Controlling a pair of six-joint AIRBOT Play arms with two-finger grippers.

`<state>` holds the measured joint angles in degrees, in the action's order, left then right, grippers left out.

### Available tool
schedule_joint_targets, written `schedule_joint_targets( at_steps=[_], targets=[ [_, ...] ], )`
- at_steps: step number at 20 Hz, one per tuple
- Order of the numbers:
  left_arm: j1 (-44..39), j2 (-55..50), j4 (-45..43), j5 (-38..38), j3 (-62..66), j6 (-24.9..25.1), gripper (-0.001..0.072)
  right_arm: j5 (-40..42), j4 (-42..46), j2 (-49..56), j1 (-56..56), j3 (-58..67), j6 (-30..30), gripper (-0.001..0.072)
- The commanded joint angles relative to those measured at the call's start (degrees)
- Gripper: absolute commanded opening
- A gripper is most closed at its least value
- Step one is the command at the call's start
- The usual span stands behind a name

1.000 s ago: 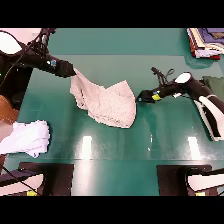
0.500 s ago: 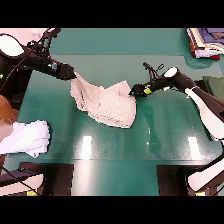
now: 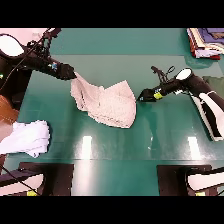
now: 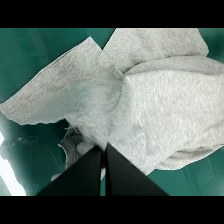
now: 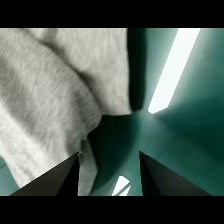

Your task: Fold the shirts.

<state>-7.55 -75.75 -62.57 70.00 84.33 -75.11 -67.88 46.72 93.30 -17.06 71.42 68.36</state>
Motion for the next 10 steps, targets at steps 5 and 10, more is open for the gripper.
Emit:
schedule_joint_targets(
  at_steps=[5,10],
  targets=[
    [0.0,0.0,0.5,0.9,0.0,0.0,0.0023,5.7,-4.7,0.5,-6.1,-2.7,-3.4,0.0139],
    [0.0,4.6,0.1,-2.6,1.1,-2.6,0.0021,8.1,-4.6,-6.7,-2.8,-2.6,-5.0,0.0011]
  ],
)
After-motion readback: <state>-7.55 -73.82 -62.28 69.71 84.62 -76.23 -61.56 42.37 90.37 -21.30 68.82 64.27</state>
